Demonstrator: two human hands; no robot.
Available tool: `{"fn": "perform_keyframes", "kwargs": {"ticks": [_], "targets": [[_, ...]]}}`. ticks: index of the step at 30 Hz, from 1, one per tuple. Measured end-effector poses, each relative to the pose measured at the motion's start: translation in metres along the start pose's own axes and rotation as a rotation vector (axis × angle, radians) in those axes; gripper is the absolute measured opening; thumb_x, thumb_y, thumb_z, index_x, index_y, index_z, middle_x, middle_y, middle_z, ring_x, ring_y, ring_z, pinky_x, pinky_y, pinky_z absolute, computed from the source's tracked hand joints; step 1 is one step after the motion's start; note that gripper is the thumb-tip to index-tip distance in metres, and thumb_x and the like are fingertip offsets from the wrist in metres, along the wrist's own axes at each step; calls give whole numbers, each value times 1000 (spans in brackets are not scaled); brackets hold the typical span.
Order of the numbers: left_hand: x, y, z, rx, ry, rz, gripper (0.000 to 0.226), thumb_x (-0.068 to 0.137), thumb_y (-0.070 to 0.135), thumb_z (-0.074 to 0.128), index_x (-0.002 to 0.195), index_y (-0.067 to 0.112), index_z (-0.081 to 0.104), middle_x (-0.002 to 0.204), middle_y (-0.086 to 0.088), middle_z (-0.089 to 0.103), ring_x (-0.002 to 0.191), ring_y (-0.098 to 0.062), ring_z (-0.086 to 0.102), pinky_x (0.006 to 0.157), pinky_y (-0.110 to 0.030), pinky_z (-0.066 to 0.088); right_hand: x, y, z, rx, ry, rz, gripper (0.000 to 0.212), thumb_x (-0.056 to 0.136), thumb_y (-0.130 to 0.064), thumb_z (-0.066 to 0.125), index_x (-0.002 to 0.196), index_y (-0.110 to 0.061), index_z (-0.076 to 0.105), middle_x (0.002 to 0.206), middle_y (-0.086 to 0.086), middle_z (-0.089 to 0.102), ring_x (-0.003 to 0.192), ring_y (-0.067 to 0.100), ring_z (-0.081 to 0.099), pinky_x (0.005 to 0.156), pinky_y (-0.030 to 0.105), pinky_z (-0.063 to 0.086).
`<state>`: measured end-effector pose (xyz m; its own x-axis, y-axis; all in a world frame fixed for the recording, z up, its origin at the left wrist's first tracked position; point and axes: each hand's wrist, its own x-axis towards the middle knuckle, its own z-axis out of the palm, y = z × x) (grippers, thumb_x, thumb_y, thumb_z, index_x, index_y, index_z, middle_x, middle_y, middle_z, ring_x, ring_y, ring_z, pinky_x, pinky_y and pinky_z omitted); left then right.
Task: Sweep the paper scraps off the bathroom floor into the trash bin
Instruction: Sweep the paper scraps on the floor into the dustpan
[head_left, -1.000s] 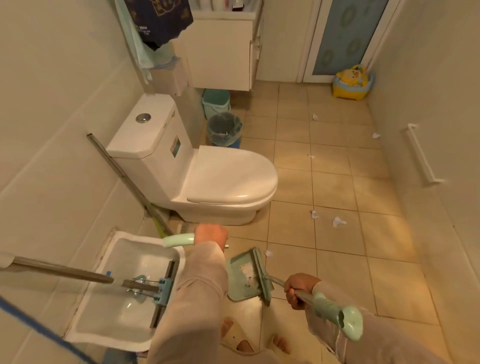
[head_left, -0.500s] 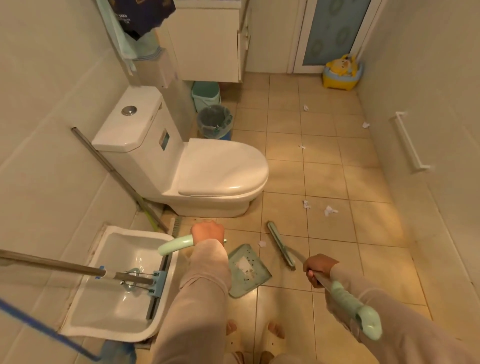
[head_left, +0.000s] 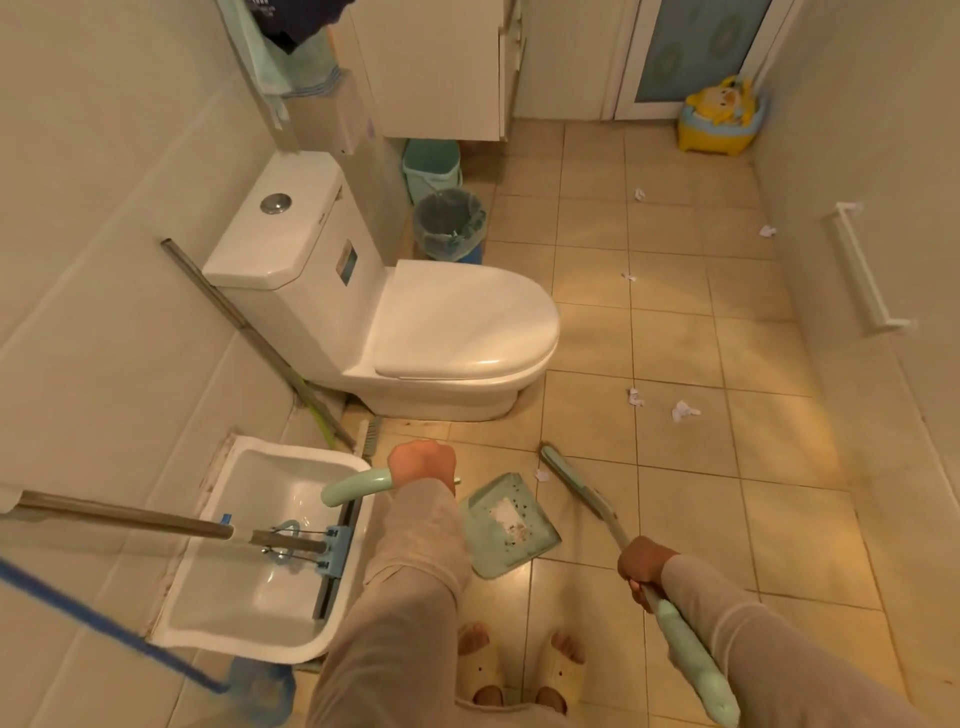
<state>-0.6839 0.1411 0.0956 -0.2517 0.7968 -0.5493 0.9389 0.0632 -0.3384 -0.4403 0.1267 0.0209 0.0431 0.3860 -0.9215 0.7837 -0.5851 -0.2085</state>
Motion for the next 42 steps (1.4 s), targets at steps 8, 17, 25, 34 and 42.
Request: {"fn": "perform_keyframes", "kwargs": {"ticks": [8,17,25,34,42], "targets": [[-3,5,15,46,81,16,27,92,21,53,119,20,58,116,2,65,108,-16,62,85,-27,48,-19,42,22,-56,-142,55,13,88,2,30,83,-7,38,58,6,42,46,12,40,42,20,34],[-15,4,10,29,137,51,26,93,14,50,115,20,63,117,3,68,109,-17,64,86,-27,48,-41,49,17,319,-174,120,33,87,5,35,58,-8,38,32,1,37,22,8,37,36,11,29],[-19,3,6,127,235,221,29,95,11,46,119,19,60,122,0,66,113,-21,62,87,-30,49,-49,46,11,518,-117,86,32,89,4,34,61,-11,38,27,0,37,20,8,36,32,9,30],[5,19,-31,286,321,368,33,96,12,42,126,19,54,127,-1,62,119,-22,58,91,-30,49,-57,80,-1,898,-1,94,34,91,5,33,61,-10,38,28,2,38,18,8,35,29,9,30],[21,75,-62,294,320,453,31,93,11,47,121,20,58,124,2,64,116,-19,60,88,-28,49,-54,118,-12,1051,114,142,35,91,5,32,60,-10,38,25,3,37,15,10,33,28,8,31]]}}
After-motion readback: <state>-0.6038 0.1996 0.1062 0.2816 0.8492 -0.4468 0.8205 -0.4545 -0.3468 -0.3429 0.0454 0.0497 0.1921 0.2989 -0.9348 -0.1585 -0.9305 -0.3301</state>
